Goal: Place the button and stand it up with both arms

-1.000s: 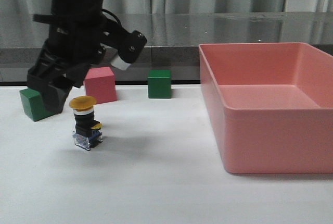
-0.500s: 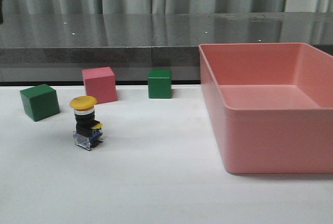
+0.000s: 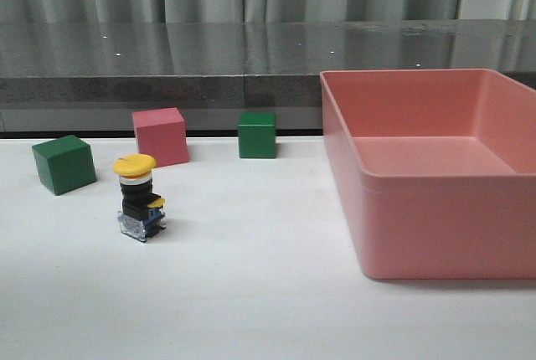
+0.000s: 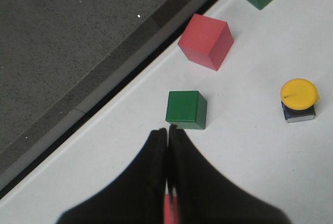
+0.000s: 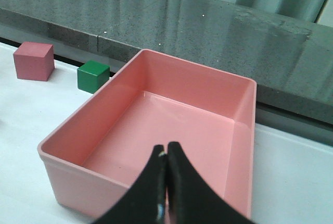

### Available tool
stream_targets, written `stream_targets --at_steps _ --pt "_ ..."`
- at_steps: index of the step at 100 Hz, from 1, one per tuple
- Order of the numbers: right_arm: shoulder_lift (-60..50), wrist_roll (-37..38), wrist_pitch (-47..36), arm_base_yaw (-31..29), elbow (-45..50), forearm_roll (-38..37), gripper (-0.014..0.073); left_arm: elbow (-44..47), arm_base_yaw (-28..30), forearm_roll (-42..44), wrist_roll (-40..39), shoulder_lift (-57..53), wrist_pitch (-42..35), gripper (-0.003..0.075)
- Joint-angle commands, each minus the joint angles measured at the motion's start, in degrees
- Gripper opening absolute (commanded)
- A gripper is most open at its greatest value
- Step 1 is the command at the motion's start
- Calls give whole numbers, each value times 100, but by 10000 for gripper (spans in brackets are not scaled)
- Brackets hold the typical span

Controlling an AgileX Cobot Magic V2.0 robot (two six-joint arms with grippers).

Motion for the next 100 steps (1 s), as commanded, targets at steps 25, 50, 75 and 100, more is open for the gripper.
stream_targets --at_steps 25,50,75,100 --pt "42 18 -378 -30 -148 102 -61 2600 24 -713 -74 -2893 -1912 -20" --pt "42 18 -378 -30 -148 102 -61 3762 24 -1147 -74 -4724 -2232 -20" --pt "42 18 -378 -30 -148 102 -61 4221 24 -1153 -74 -5626 -2718 -20" --pt "42 18 -378 -30 -148 102 -61 4257 24 -1153 -74 -5651 -2690 -20"
